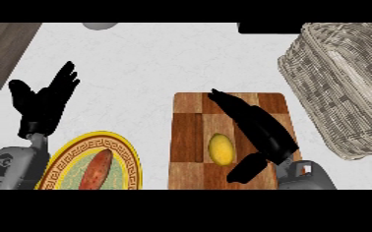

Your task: Pick the lemon from the cutting board and place it in the basket

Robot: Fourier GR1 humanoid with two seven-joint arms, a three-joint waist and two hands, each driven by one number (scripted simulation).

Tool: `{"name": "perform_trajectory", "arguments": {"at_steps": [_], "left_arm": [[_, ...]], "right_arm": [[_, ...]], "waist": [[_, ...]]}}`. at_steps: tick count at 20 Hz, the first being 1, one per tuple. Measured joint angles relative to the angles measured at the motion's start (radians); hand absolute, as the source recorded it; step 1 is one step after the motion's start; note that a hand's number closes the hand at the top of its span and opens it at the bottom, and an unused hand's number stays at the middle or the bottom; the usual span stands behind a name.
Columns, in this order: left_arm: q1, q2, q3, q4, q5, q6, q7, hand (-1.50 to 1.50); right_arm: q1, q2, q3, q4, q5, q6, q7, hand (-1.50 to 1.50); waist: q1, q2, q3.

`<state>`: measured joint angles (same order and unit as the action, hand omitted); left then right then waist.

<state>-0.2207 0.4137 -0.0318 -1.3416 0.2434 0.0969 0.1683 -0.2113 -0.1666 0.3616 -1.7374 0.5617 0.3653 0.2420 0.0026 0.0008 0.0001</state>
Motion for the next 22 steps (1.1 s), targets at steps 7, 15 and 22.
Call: {"name": "perform_trajectory", "arguments": {"at_steps": [7, 15, 22], "left_arm": [[0.021, -0.008, 0.042, -0.033, -0.016, -0.044, 0.030, 0.00], [0.037, -0.044, 0.089, -0.064, -0.061, -0.077, 0.048, 0.00], [0.038, -0.088, 0.107, -0.040, -0.109, -0.088, 0.020, 0.00]], "right_arm": [[0.011, 0.006, 0.022, 0.108, 0.087, 0.003, -0.055, -1.50], [0.029, 0.004, -0.032, 0.131, 0.111, 0.031, -0.144, -1.50], [0.060, 0.006, -0.054, 0.132, 0.100, 0.071, -0.223, -1.50]], "waist": [[-0.001, -0.001, 0.000], [-0.002, -0.001, 0.000], [-0.003, -0.001, 0.000]]}}
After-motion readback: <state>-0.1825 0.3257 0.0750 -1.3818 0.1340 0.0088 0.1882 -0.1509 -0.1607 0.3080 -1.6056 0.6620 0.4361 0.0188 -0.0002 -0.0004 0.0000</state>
